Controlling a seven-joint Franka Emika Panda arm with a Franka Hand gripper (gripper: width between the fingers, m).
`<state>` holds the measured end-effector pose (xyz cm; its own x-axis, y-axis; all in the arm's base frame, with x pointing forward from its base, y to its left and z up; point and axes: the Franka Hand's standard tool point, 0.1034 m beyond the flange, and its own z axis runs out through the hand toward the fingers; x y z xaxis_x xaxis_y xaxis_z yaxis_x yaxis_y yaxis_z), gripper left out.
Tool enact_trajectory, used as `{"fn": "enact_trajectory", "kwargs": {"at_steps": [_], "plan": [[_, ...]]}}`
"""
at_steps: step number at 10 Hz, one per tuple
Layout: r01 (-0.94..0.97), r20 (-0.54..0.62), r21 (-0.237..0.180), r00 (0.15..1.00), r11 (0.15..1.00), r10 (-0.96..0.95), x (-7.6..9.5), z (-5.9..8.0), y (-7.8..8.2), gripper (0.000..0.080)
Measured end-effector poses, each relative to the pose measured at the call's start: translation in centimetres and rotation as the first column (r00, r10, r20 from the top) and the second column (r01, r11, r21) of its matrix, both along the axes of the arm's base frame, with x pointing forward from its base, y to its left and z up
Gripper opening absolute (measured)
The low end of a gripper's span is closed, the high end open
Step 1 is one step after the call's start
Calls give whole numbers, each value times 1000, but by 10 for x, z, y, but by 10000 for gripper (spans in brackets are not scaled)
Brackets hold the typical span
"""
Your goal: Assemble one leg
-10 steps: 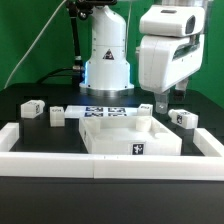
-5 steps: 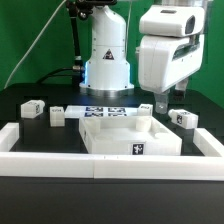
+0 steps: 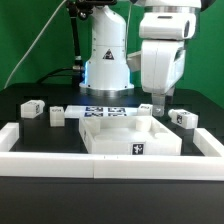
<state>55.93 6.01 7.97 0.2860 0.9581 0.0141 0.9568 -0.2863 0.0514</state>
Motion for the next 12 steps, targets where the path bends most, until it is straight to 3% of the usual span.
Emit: {"fn": "enact_trajectory", "kwargs": {"at_steps": [2,3,7,10,12], "plan": [[-138,36,-12,990,990,139,-4,-6,-6,650],[-138,21,-14,990,990,138,-9,-12,-8,650],[-148,25,-15,989,989,148,-9,-12,-8,650],[-273,34,-35,961,961,274,-41,-18,-16,650],[-276,19,-43,961,960,277,-49,-21,-25,650]]}}
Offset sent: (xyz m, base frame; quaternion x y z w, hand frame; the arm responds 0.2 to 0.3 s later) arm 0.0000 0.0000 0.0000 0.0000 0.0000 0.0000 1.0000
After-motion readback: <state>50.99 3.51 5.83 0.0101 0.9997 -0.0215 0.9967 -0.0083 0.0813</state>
